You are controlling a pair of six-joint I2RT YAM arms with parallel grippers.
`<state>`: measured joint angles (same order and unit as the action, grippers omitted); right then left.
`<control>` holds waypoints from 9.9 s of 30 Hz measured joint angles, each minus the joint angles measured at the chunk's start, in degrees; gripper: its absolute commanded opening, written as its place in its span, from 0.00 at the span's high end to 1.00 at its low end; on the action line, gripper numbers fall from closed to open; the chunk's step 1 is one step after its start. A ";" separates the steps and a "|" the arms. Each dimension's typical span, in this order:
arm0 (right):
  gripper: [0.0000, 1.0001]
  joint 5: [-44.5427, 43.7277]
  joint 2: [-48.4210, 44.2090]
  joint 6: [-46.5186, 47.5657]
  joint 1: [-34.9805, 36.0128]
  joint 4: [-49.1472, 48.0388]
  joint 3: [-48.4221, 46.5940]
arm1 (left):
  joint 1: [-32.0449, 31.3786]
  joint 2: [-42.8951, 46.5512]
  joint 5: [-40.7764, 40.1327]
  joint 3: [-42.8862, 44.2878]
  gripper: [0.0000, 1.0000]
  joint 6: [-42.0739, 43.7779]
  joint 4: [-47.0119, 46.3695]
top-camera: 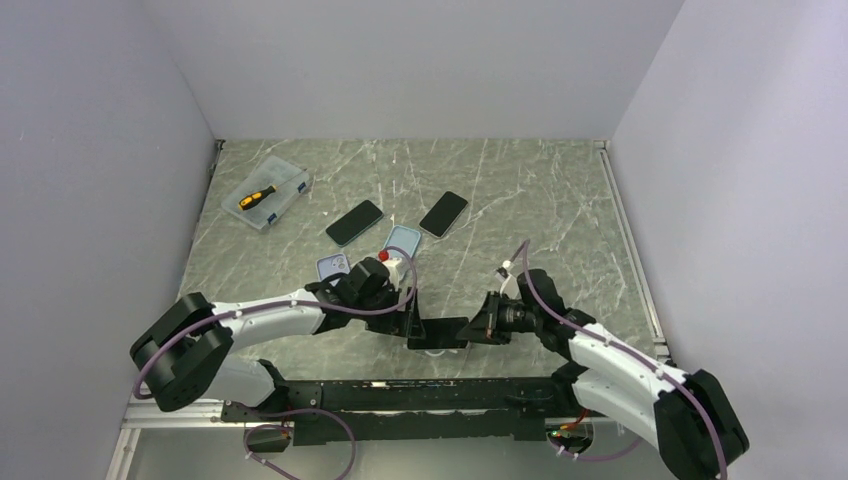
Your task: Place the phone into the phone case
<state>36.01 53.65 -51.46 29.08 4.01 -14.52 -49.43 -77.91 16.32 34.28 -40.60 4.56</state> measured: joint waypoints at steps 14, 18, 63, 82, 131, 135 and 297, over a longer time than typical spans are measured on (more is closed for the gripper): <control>1.00 -4.87 -10.36 -7.34 1.44 3.41 4.50 | -1.27 1.64 -0.85 -2.56 0.14 -2.54 -0.96; 1.00 -5.77 -10.97 -9.51 2.16 2.05 5.66 | -1.29 0.39 -0.90 -2.43 0.15 -2.54 -2.03; 1.00 -6.34 1.18 -10.25 4.35 -12.28 6.71 | -5.44 -1.70 -7.41 2.29 0.12 0.50 1.95; 1.00 -0.33 22.75 -8.66 3.63 -30.49 5.31 | -4.02 1.79 -9.14 -1.95 0.15 0.42 0.44; 0.66 -26.77 10.71 9.79 7.67 17.46 -16.44 | -5.05 1.77 -5.51 -3.19 0.15 -3.63 -2.12; 0.72 -28.46 10.75 10.80 7.89 18.53 -16.94 | -5.05 0.81 -5.09 -2.84 0.15 -3.58 -2.99; 0.25 -47.39 2.51 9.22 22.67 26.18 -19.19 | -3.52 -4.57 -8.66 5.97 0.16 -1.11 8.26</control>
<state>-11.38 56.16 -42.24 51.75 30.20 -33.71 -52.95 -82.48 7.66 40.25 -41.71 12.82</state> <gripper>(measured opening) 0.735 0.849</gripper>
